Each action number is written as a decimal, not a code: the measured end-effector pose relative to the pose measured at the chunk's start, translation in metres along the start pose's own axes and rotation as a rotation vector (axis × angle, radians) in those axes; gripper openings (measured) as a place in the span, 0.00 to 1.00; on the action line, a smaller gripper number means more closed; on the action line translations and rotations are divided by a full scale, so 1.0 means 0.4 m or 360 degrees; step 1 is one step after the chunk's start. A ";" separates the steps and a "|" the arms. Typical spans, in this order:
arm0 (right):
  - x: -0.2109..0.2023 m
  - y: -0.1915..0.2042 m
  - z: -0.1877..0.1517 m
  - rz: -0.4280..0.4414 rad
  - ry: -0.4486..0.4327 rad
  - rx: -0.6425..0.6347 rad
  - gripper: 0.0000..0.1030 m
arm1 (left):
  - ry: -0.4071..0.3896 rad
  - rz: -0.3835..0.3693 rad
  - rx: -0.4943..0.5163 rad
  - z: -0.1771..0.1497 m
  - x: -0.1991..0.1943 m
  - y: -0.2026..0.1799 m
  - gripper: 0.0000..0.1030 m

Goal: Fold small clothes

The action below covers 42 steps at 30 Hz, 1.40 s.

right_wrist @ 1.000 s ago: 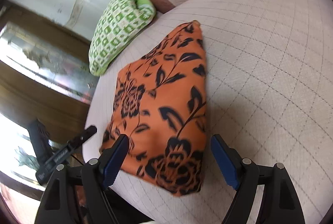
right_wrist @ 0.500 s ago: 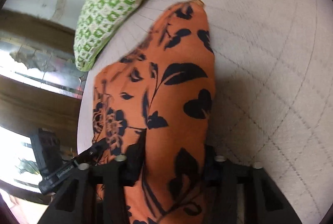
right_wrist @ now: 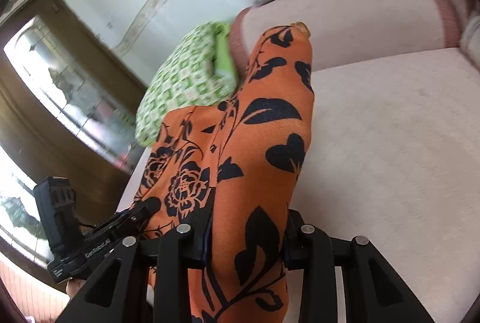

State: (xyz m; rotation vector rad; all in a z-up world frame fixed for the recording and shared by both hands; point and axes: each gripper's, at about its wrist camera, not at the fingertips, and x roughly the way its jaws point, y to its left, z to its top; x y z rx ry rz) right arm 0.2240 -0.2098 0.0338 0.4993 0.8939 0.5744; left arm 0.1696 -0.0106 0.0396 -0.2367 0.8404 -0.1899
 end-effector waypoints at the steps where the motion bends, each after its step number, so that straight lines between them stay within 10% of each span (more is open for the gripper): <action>1: -0.002 -0.021 0.002 -0.0016 -0.0005 0.0010 0.34 | 0.0012 0.0004 -0.0006 -0.007 0.021 -0.009 0.22; 7: 0.108 -0.184 -0.052 -0.0078 0.0101 0.0128 0.35 | 0.0174 0.0079 -0.0014 -0.102 0.194 -0.002 0.23; 11: 0.151 -0.298 -0.111 -0.0192 0.0126 0.0322 0.71 | 0.0238 0.0127 -0.0069 -0.159 0.229 0.027 0.36; 19: 0.078 -0.240 -0.084 -0.0240 0.0045 0.0257 0.72 | 0.0109 0.0104 -0.0008 -0.122 0.134 0.029 0.50; 26: 0.120 -0.311 -0.110 -0.0195 0.0168 0.0475 0.75 | 0.0255 -0.0060 -0.0132 -0.140 0.190 0.109 0.54; 30: 0.158 -0.325 -0.121 -0.0111 0.0234 0.0518 0.74 | 0.0453 -0.0236 -0.0320 -0.150 0.265 0.147 0.58; 32: 0.176 -0.322 -0.122 -0.0060 0.0286 0.0498 0.44 | 0.0510 -0.0320 -0.0314 -0.161 0.292 0.141 0.55; 34: 0.175 -0.298 -0.114 -0.0047 0.0300 0.0460 0.38 | 0.0523 -0.0398 -0.0344 -0.169 0.303 0.143 0.36; 42: 0.094 0.079 0.006 0.0098 0.0237 -0.0041 0.34 | 0.0263 -0.0501 -0.0499 -0.156 0.137 0.218 0.28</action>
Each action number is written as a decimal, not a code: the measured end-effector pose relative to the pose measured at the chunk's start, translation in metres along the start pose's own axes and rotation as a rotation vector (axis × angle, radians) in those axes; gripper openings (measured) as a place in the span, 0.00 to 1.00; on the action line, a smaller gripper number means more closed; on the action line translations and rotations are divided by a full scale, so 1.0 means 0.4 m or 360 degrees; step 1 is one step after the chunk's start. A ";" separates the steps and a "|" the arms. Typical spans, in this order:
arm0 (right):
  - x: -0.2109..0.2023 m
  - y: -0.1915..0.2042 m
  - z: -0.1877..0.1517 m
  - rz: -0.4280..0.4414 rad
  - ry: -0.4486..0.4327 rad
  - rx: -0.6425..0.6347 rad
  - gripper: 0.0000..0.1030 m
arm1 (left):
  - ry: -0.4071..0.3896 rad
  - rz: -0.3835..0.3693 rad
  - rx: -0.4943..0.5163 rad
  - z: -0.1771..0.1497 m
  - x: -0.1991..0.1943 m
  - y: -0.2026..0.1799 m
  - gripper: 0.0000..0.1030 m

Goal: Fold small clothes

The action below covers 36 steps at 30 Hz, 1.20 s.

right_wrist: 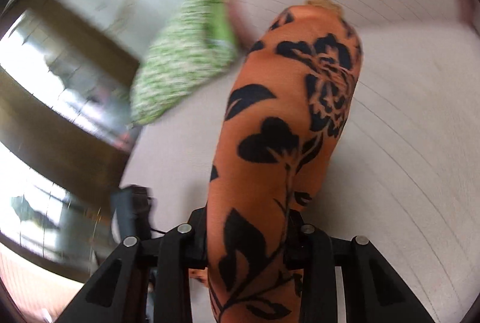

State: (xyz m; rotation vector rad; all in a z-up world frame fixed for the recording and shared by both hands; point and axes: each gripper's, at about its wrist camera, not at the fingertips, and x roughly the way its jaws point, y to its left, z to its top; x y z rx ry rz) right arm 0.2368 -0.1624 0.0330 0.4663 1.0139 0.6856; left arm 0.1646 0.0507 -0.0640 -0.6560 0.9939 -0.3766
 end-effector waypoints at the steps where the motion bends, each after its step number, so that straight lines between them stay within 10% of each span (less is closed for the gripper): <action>1: -0.013 0.056 0.016 0.0043 -0.0021 -0.0057 0.34 | -0.0090 -0.0014 -0.0002 0.005 -0.059 -0.002 0.28; 7: -0.082 0.105 0.056 0.0351 -0.0165 -0.0033 0.33 | -0.0252 0.0168 0.0222 0.059 -0.206 -0.092 0.28; 14: 0.038 -0.397 -0.102 0.0352 -0.0064 0.0668 0.36 | 0.0207 0.0392 0.0316 -0.018 0.114 -0.069 0.33; 15: 0.068 -0.469 -0.149 0.0200 0.0009 0.0782 0.38 | 0.0184 0.0417 0.0353 -0.044 0.132 -0.066 0.34; 17: 0.062 -0.527 -0.208 0.0331 -0.0057 0.0857 0.43 | 0.0092 0.0410 0.0406 -0.051 0.101 -0.082 0.34; 19: 0.025 -0.503 -0.195 0.0225 -0.0106 0.0749 0.57 | 0.0086 0.0405 0.0412 -0.042 0.071 -0.089 0.34; 25: -0.098 -0.391 -0.136 -0.0128 -0.0264 0.0456 0.59 | -0.0069 0.0375 0.0517 -0.044 -0.065 -0.104 0.33; 30: -0.078 -0.254 -0.151 0.0166 -0.0206 0.0319 0.74 | 0.0149 0.0438 0.0457 -0.092 0.015 -0.044 0.34; 33: 0.024 -0.255 -0.206 0.0045 0.0021 0.0321 0.74 | 0.0180 0.0407 0.0373 -0.088 0.024 -0.004 0.34; 36: 0.030 -0.246 -0.209 0.0012 -0.0036 0.0306 0.74 | 0.0103 0.0341 0.0368 -0.068 -0.031 -0.018 0.34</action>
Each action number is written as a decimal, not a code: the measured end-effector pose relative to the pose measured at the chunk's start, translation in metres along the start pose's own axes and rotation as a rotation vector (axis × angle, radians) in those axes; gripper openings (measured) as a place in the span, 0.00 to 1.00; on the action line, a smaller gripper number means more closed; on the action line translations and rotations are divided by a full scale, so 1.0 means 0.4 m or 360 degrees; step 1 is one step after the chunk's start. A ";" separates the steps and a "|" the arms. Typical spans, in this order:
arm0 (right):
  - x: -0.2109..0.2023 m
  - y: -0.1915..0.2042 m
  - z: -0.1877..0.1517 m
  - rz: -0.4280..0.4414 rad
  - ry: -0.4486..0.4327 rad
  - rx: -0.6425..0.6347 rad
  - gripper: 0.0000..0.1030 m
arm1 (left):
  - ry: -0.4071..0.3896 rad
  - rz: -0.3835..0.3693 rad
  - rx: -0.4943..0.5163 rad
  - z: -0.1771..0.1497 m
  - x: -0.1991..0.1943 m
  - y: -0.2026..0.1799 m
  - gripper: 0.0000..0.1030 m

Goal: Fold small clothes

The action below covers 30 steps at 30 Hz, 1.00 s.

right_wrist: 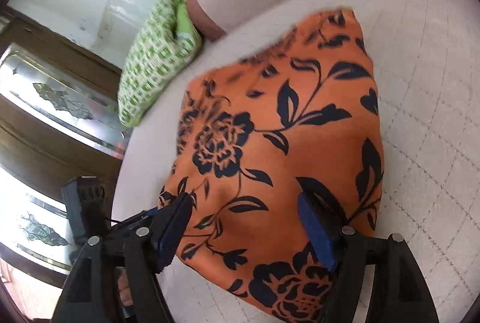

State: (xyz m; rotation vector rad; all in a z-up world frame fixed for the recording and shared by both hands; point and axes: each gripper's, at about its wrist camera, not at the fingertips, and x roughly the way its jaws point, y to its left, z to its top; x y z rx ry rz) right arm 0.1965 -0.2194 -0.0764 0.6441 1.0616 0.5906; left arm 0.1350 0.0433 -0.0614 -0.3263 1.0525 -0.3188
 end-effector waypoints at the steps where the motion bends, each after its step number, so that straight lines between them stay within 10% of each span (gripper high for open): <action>1: -0.005 0.010 0.006 -0.0017 -0.0002 0.0000 0.74 | -0.0028 -0.0015 0.0013 0.007 -0.014 -0.002 0.34; 4: -0.035 0.043 0.008 -0.0021 -0.0022 -0.0047 0.74 | -0.0055 -0.0089 0.0047 0.008 -0.037 -0.006 0.34; 8: -0.016 0.010 -0.024 -0.0075 0.0032 -0.0047 0.72 | 0.0124 0.0027 0.0021 -0.035 0.078 0.027 0.37; 11: -0.018 -0.004 -0.006 -0.0032 -0.0007 0.0095 0.73 | 0.0035 0.0150 0.0137 -0.035 0.040 -0.008 0.39; 15: -0.084 0.110 -0.015 -0.0286 -0.0140 -0.0128 0.74 | -0.0133 0.0435 0.0228 -0.043 -0.050 -0.076 0.74; 20: -0.121 0.200 -0.099 -0.0774 -0.0251 -0.0313 1.00 | -0.0276 0.0480 0.0175 -0.073 -0.141 -0.125 0.83; 30: -0.193 0.253 -0.270 -0.1071 -0.0275 -0.0426 1.00 | -0.0339 0.0586 0.0094 -0.180 -0.261 -0.170 0.84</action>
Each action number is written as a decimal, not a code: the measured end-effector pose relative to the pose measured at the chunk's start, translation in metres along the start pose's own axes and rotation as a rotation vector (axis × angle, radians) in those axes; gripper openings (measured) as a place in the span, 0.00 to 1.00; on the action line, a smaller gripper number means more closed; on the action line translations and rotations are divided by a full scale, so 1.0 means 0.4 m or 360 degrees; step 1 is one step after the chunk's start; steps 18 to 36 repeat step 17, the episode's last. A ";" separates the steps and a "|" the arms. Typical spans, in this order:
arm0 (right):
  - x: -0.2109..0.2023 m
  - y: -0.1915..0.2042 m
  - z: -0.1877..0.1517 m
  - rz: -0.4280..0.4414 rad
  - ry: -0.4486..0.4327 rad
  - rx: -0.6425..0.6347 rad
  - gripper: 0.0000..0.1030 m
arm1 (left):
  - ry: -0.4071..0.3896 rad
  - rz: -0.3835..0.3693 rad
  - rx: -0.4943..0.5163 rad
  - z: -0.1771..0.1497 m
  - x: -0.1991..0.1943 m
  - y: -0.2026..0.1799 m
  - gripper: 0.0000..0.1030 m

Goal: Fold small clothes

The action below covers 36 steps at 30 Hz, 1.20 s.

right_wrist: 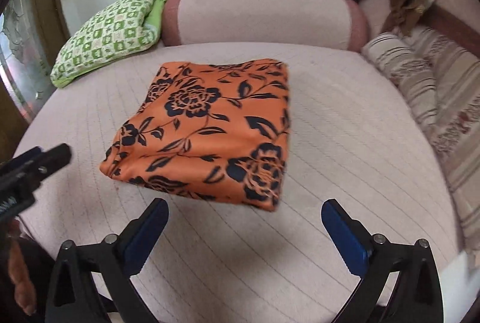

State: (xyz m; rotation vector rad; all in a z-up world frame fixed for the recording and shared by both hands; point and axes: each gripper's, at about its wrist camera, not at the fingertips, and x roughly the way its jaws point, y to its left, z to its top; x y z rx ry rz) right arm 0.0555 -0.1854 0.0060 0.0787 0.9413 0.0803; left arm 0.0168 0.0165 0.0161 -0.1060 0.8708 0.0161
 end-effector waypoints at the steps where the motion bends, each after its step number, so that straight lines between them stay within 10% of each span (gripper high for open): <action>1: -0.012 0.002 -0.003 -0.0015 -0.0008 -0.0008 1.00 | -0.0001 -0.0008 -0.0003 -0.002 -0.014 0.002 0.84; 36: -0.116 0.008 -0.020 -0.0076 -0.0083 -0.0119 1.00 | -0.0130 -0.0023 0.0178 -0.007 -0.102 -0.102 0.93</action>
